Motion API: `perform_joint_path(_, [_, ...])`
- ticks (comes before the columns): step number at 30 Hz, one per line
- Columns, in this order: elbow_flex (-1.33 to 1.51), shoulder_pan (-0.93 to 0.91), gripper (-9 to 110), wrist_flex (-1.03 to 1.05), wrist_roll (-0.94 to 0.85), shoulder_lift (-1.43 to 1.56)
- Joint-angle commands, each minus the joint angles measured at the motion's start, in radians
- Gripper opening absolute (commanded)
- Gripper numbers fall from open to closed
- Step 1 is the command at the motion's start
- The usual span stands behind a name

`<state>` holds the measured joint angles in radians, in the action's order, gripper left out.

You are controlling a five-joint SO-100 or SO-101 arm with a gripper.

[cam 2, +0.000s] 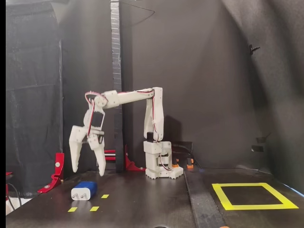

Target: Grasp the block and place it in the designated area.

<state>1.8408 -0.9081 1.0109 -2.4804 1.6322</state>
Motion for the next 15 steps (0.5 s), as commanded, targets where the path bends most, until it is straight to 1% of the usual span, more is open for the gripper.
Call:
perform_joint_path(1, [0.0, -0.006, 32, -0.02, -0.011, -0.009])
perform_joint_path(15, [0.003, -0.02, 32, -0.057, -0.018, -0.104])
